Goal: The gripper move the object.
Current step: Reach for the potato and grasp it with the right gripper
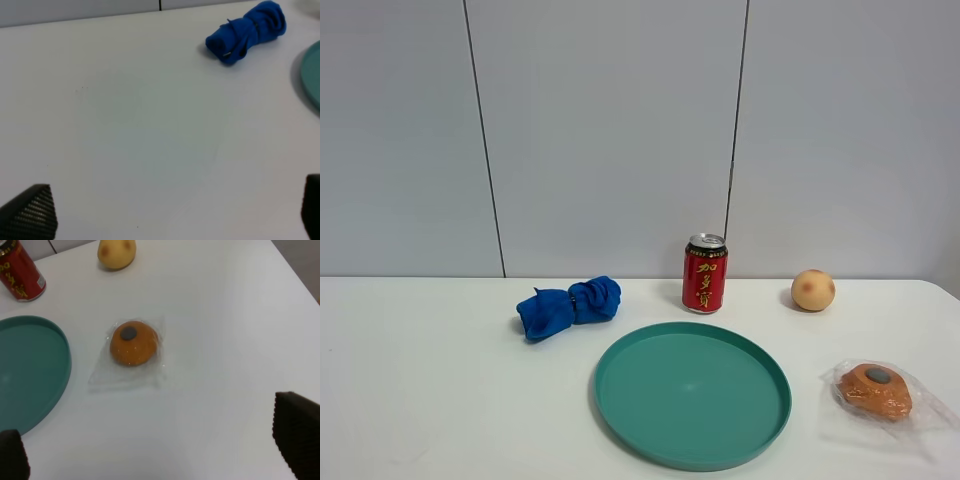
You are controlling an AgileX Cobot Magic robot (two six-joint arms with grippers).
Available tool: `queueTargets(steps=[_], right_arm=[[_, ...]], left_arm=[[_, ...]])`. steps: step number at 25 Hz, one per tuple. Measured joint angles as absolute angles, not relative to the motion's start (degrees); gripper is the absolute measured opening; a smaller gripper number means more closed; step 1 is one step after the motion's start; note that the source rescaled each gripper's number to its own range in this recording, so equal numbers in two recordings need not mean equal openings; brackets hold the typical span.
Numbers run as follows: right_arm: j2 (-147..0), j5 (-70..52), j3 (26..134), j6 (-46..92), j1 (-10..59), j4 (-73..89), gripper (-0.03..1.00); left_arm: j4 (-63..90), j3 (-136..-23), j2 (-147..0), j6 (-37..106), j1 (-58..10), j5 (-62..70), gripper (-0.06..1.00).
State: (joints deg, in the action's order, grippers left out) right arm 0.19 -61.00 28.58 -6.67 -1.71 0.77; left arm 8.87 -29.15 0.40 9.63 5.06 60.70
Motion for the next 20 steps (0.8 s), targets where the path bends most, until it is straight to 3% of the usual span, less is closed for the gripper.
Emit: queueTargets(steps=[20], right_arm=[[0.2, -61.0, 28.6, -6.7, -1.7, 0.8, 1.00]], left_arm=[[8.9, -29.2, 0.4, 9.6, 5.1, 60.7, 1.00]])
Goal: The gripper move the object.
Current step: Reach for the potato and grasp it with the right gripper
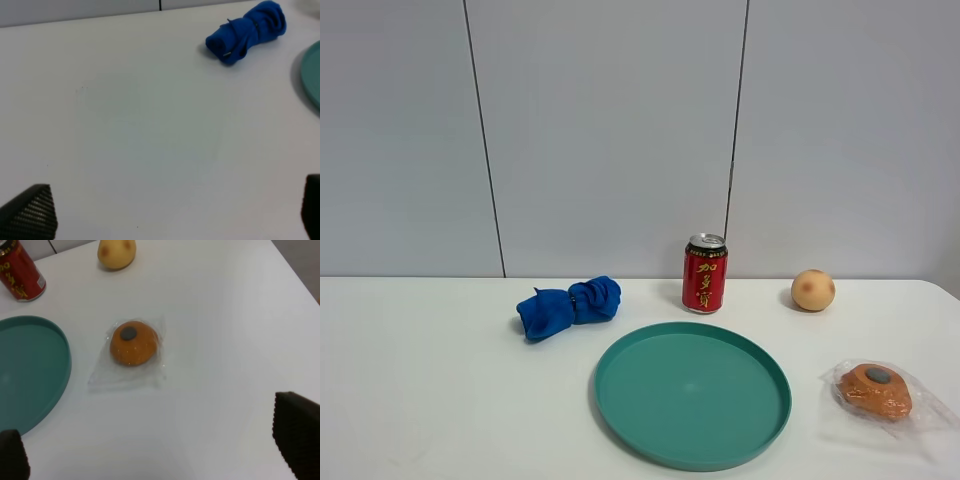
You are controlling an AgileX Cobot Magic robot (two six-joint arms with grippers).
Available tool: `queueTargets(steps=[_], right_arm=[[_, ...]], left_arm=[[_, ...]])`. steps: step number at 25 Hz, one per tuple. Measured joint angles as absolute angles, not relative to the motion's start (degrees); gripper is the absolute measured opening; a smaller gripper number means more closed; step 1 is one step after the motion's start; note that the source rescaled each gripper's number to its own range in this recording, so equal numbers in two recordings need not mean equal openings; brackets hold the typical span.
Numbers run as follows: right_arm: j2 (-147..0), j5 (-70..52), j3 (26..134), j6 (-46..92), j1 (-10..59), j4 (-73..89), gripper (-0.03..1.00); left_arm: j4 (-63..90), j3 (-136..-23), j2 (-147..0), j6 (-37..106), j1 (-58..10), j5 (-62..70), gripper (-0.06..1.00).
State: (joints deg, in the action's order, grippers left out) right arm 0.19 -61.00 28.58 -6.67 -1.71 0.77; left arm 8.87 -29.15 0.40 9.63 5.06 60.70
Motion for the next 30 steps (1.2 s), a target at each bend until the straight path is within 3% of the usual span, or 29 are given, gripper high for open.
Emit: queueTargets(steps=[10, 21, 30], right_arm=[[-1.6, -61.1, 29.6, -6.4, -1.7, 2.2, 1.00], [-32.9, -55.1, 50.7, 1.8, -1.7, 3.8, 1.00], [-58.0, -49.7, 58.3, 2.0, -1.7, 2.6, 1.00]], left_arm=[[8.9, -29.2, 0.4, 9.6, 5.1, 60.7, 1.00], [8.9, -29.2, 0.4, 9.6, 5.1, 60.7, 1.00], [8.9, -29.2, 0.4, 9.6, 5.1, 60.7, 1.00]])
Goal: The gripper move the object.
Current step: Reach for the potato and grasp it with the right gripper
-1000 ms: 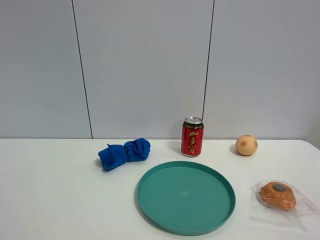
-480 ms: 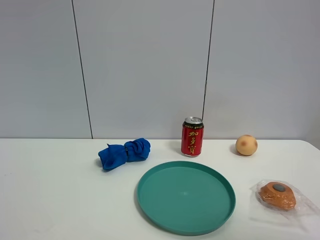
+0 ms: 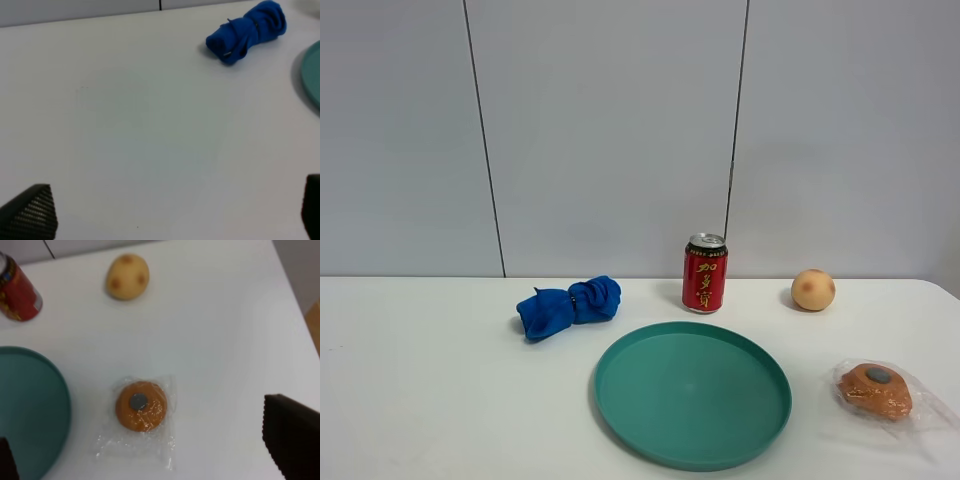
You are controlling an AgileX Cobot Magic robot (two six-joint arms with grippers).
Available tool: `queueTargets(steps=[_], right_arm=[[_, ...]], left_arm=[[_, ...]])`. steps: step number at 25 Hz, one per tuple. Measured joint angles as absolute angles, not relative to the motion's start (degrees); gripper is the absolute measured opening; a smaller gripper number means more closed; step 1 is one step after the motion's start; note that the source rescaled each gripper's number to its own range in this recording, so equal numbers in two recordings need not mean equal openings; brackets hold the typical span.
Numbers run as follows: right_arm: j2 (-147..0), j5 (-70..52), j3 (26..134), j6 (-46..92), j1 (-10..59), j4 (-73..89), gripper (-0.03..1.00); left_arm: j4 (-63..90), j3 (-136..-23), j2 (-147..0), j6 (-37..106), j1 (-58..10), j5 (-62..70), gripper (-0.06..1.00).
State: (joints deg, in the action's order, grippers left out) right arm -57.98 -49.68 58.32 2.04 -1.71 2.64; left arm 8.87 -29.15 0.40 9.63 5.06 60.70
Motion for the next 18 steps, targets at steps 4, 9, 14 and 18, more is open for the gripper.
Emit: queueTargets(steps=[4, 9, 14, 18], right_arm=[[-66.5, -43.3, 59.5, 0.9, -1.7, -2.3, 1.00], [-75.5, -34.4, 59.8, -2.3, -1.7, -4.4, 1.00], [-84.4, -26.5, 61.5, -3.6, -1.7, -4.9, 0.97], [-92.6, -25.0, 67.7, -3.5, -1.7, -4.9, 0.97]], left_arm=[[8.9, -29.2, 0.4, 9.6, 5.1, 60.7, 1.00], [8.9, -29.2, 0.4, 9.6, 5.1, 60.7, 1.00], [8.9, -29.2, 0.4, 9.6, 5.1, 60.7, 1.00], [8.9, -29.2, 0.4, 9.6, 5.1, 60.7, 1.00]])
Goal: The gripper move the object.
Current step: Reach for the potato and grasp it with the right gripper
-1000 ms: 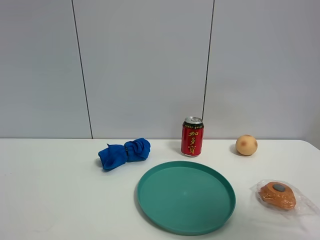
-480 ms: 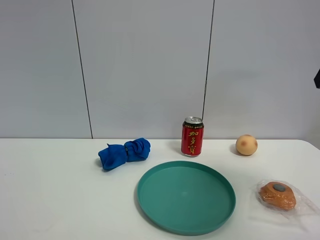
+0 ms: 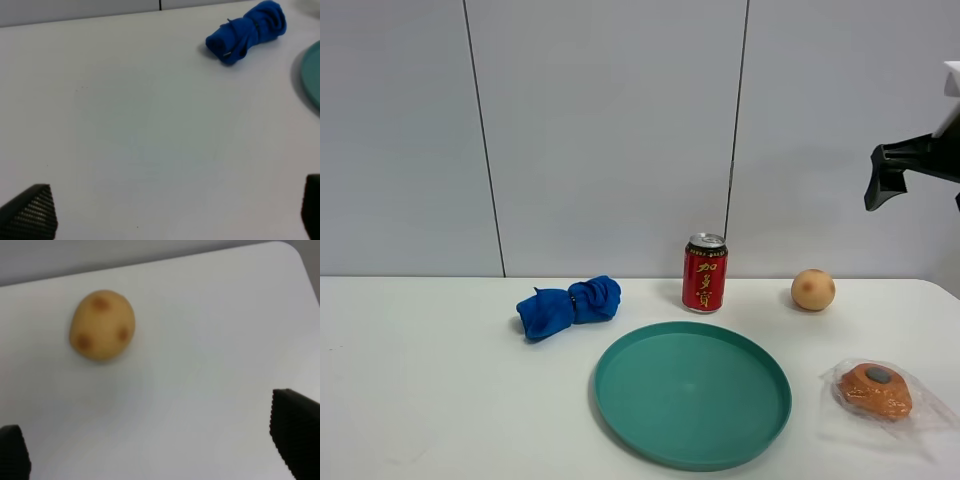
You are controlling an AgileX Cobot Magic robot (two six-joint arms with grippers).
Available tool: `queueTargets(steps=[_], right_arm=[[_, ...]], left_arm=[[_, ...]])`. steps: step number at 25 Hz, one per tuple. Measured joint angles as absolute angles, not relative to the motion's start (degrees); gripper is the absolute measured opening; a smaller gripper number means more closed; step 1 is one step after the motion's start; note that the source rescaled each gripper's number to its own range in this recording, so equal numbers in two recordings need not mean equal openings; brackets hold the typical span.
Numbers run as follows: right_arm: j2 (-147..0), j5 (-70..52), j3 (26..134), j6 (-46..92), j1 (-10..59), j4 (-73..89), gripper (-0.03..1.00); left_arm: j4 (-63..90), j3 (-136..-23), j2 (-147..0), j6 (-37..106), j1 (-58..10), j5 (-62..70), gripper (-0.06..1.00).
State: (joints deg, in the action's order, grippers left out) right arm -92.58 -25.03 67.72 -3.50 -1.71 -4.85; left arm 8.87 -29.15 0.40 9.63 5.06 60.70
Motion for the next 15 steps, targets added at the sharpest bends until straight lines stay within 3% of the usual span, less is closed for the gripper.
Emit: queueTargets(steps=[15], right_arm=[[-114.2, -24.7, 81.2, -1.6, -1.7, -5.3, 0.96]], left_arm=[[8.9, -29.2, 0.4, 9.6, 5.1, 60.6, 1.00]])
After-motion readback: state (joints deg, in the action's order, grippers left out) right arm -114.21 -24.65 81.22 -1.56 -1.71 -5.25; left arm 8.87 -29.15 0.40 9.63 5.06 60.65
